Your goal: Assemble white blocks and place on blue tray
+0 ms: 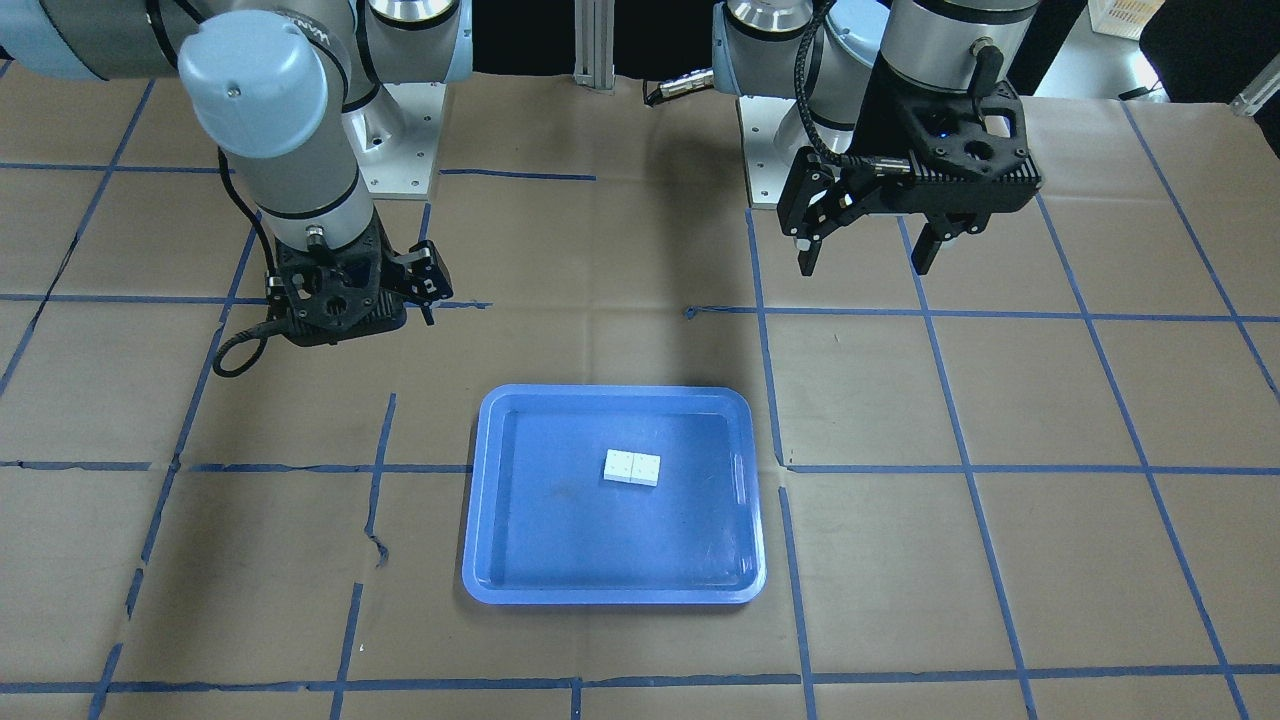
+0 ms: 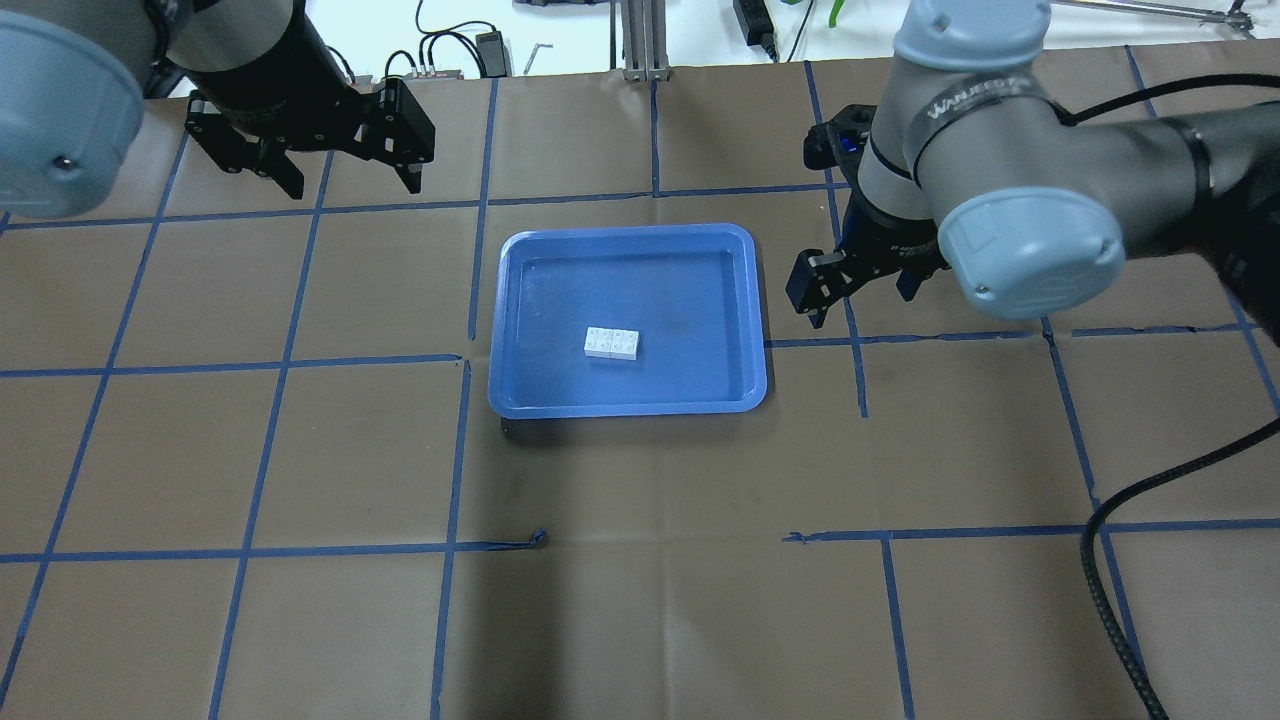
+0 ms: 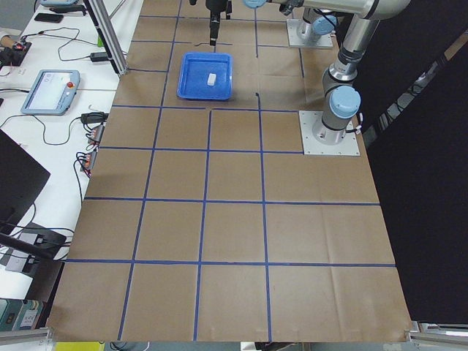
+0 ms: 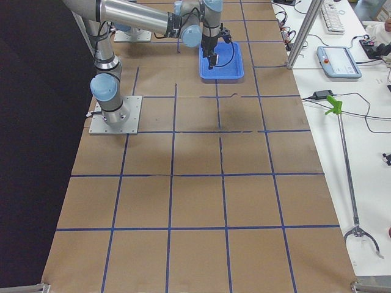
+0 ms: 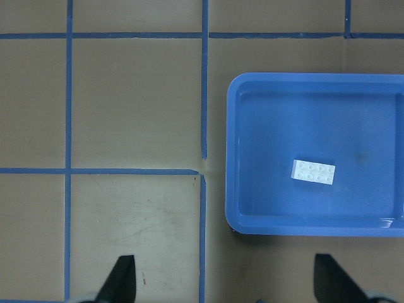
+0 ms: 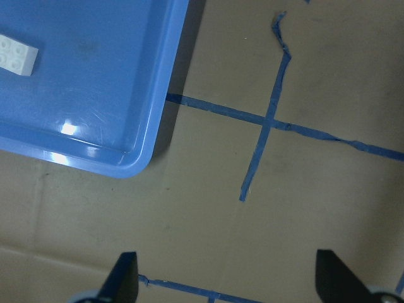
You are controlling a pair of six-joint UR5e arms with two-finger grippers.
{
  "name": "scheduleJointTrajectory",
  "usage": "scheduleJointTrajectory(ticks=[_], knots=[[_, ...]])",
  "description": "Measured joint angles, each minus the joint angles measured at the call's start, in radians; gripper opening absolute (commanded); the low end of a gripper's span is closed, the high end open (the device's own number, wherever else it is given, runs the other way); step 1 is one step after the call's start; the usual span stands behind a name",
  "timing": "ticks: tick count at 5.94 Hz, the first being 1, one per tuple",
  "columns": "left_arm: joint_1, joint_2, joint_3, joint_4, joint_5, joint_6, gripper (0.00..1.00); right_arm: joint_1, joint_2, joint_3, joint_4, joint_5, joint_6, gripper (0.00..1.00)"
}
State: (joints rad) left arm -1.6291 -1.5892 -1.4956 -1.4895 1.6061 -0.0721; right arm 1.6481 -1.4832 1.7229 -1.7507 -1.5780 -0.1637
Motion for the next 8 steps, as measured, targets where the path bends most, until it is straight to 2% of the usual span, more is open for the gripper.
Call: scheduleJointTrajectory(ticks=[1, 3, 8], knots=[[0.000, 0.000, 0.000, 0.000, 0.000, 0.000, 0.99, -0.017, -0.003, -0.054, 0.078, -0.001, 0.012, 1.00], [0.000, 0.000, 0.000, 0.000, 0.000, 0.000, 0.99, -0.050, -0.012, -0.107, 0.154, 0.000, 0.025, 1.00], [0.000, 0.000, 0.000, 0.000, 0.000, 0.000, 0.99, -0.067, -0.053, -0.119, 0.203, -0.004, 0.087, 1.00]])
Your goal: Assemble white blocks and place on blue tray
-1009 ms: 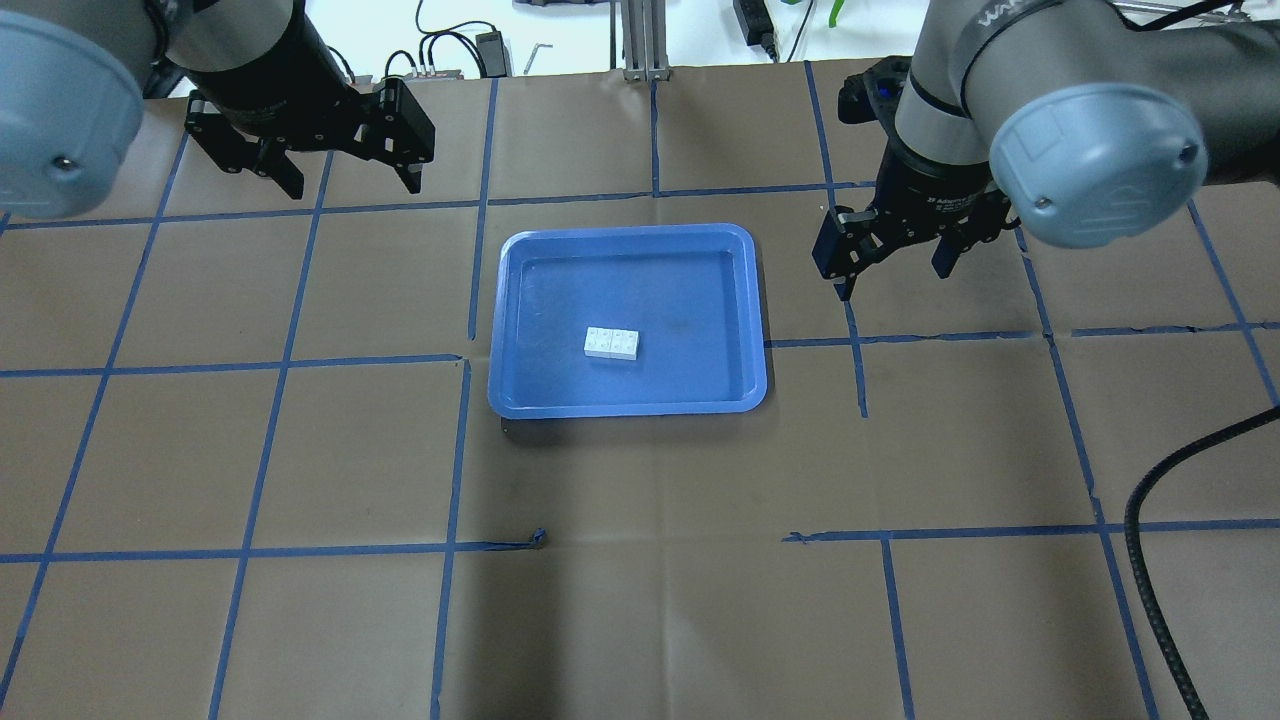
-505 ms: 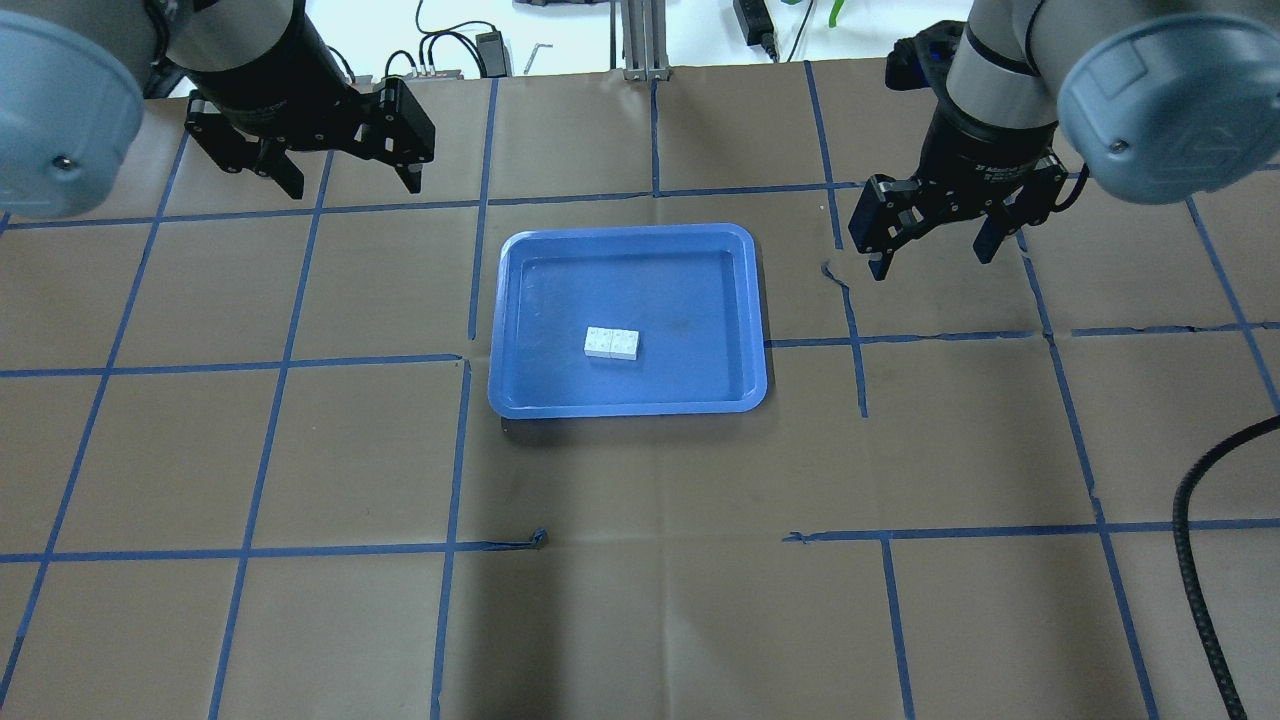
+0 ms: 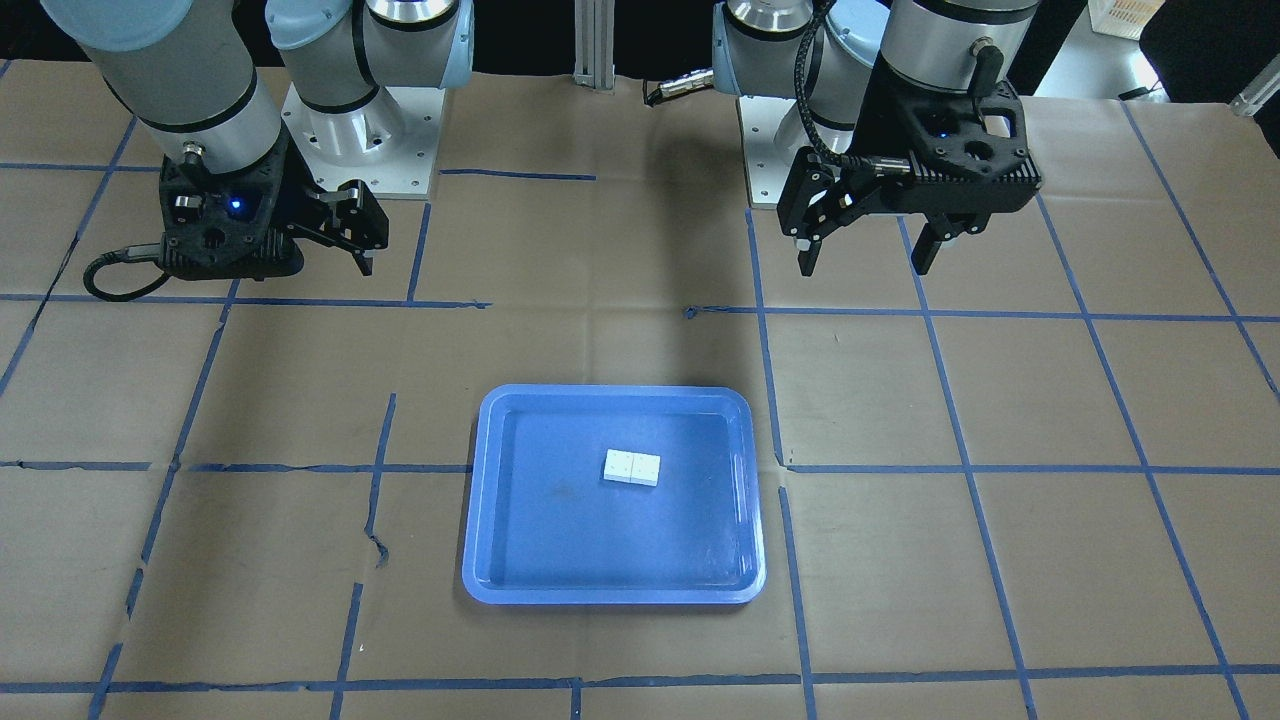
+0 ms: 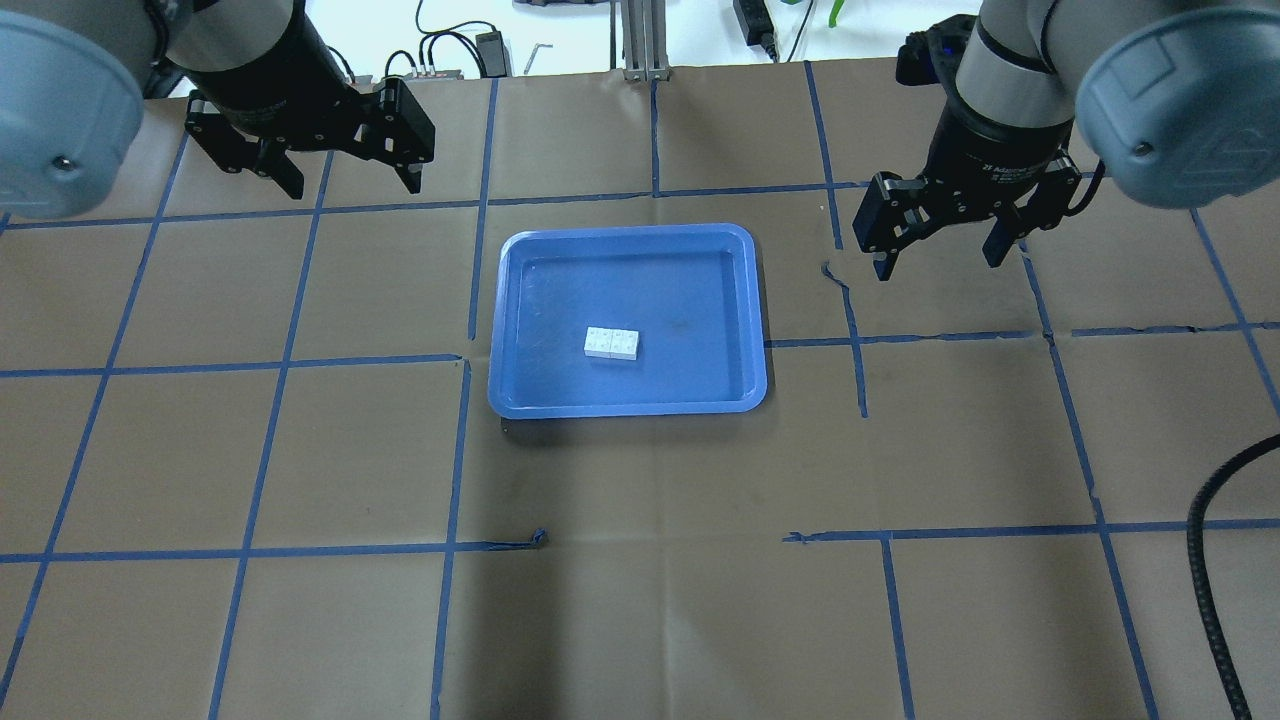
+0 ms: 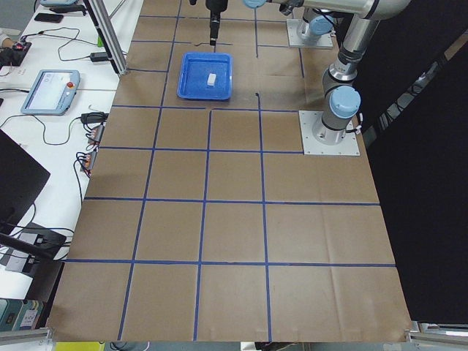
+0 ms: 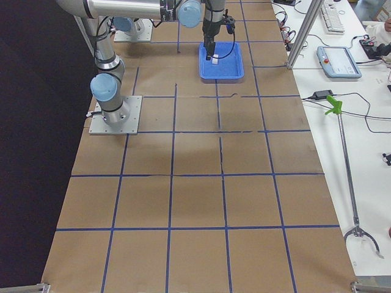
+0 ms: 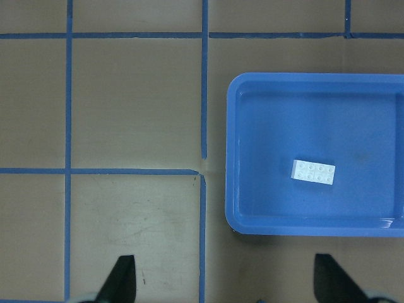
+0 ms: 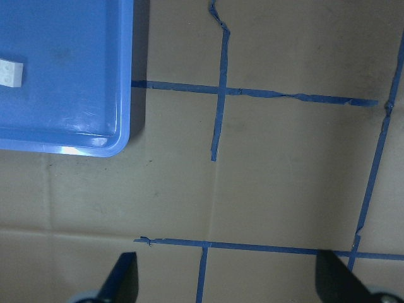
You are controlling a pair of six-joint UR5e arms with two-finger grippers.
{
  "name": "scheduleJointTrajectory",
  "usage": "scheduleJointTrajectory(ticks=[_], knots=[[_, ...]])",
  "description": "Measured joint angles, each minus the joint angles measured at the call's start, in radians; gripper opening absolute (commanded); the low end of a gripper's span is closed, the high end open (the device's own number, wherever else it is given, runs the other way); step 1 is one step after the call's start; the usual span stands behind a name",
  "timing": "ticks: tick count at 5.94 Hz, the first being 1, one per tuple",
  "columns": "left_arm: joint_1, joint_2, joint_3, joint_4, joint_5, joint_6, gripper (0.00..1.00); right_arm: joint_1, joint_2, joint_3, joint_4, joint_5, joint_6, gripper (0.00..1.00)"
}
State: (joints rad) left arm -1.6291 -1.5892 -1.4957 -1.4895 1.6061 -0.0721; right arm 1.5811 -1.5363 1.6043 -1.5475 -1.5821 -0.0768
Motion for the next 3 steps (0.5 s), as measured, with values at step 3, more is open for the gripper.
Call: scheduleJointTrajectory(ticks=[3], knots=[[0.000, 0.000, 0.000, 0.000, 0.000, 0.000, 0.99, 0.000, 0.002, 0.025, -0.001, -0.001, 0.002, 1.00]])
